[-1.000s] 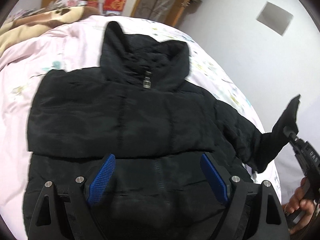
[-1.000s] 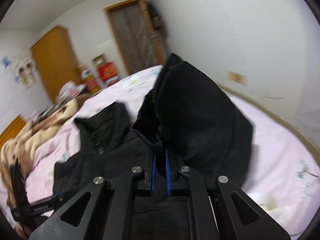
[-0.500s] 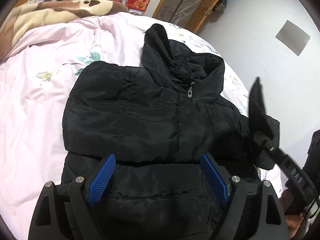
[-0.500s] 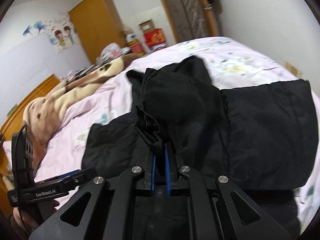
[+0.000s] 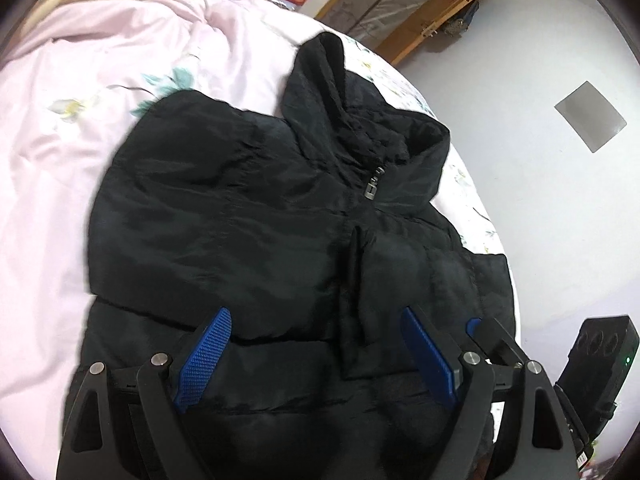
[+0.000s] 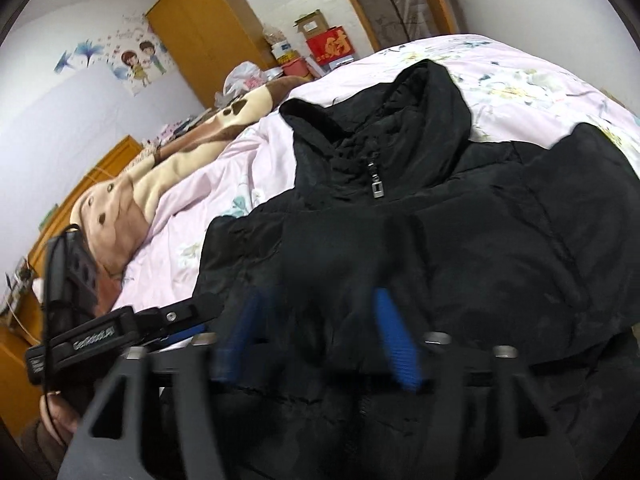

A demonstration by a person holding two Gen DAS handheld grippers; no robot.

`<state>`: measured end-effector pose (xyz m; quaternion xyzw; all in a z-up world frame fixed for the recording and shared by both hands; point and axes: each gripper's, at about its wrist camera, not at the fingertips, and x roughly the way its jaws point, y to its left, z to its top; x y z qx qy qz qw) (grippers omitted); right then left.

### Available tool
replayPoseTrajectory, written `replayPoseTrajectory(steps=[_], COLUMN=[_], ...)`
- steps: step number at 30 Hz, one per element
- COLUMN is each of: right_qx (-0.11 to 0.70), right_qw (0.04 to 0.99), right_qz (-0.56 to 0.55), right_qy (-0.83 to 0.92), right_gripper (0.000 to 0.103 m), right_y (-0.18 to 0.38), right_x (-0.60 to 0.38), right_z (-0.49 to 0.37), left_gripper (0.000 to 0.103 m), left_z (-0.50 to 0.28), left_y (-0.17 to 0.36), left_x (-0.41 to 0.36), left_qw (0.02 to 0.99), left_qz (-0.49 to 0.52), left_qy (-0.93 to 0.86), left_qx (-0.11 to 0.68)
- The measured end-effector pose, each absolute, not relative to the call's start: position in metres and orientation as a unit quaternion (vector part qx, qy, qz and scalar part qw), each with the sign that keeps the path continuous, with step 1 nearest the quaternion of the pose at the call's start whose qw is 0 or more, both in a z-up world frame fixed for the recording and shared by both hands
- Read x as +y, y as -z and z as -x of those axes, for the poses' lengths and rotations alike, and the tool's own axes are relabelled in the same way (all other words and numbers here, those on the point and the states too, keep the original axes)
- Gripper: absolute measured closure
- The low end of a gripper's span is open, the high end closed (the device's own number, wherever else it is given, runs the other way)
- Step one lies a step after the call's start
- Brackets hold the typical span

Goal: Fold large clothes

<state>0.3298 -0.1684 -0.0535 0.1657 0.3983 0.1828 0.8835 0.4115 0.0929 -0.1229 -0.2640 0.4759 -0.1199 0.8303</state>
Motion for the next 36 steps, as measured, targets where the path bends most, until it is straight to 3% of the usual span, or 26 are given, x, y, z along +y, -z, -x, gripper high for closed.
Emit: replayPoseTrajectory(steps=[15, 17, 19, 22, 25, 36], right_qx=[0.360, 0.365, 0.368, 0.372, 0.375, 0.360], right_qw=[0.915, 0.913, 0.910, 0.906, 0.903, 0.914], right_qz=[-0.178, -0.182, -0.190, -0.201, -0.206, -0.187], right_qy=[-0.045, -0.034, -0.028, -0.025, -0.030, -0.028], right_gripper=[0.039, 0.039, 0.039, 0.039, 0.039, 0.039], right_y=[0.031, 0.034, 0.038, 0.044, 0.048, 0.034], right_x=[-0.291, -0.300, -0.309, -0.313, -0.314, -0.314], right_z=[-0.306, -0.308, -0.308, -0.308, -0.307, -0.312], left_gripper=[0.017, 0.023, 0.052, 0.082, 0.096, 0.100], left_z=[-0.443, -0.441, -0.439, -0.438, -0.430, -0.433], left_y=[0.152, 0.151, 0.151, 0.147, 0.135, 0.043], left_x=[0.027, 0.026, 0.027, 0.021, 0.016, 0.033], left_qw=[0.831, 0.834, 0.827, 0.826, 0.839, 0.896], left_qz=[0.168, 0.175, 0.203, 0.195, 0.180, 0.166], left_qy=[0.082, 0.077, 0.084, 0.086, 0.096, 0.104], left_qx=[0.523, 0.517, 0.517, 0.521, 0.504, 0.398])
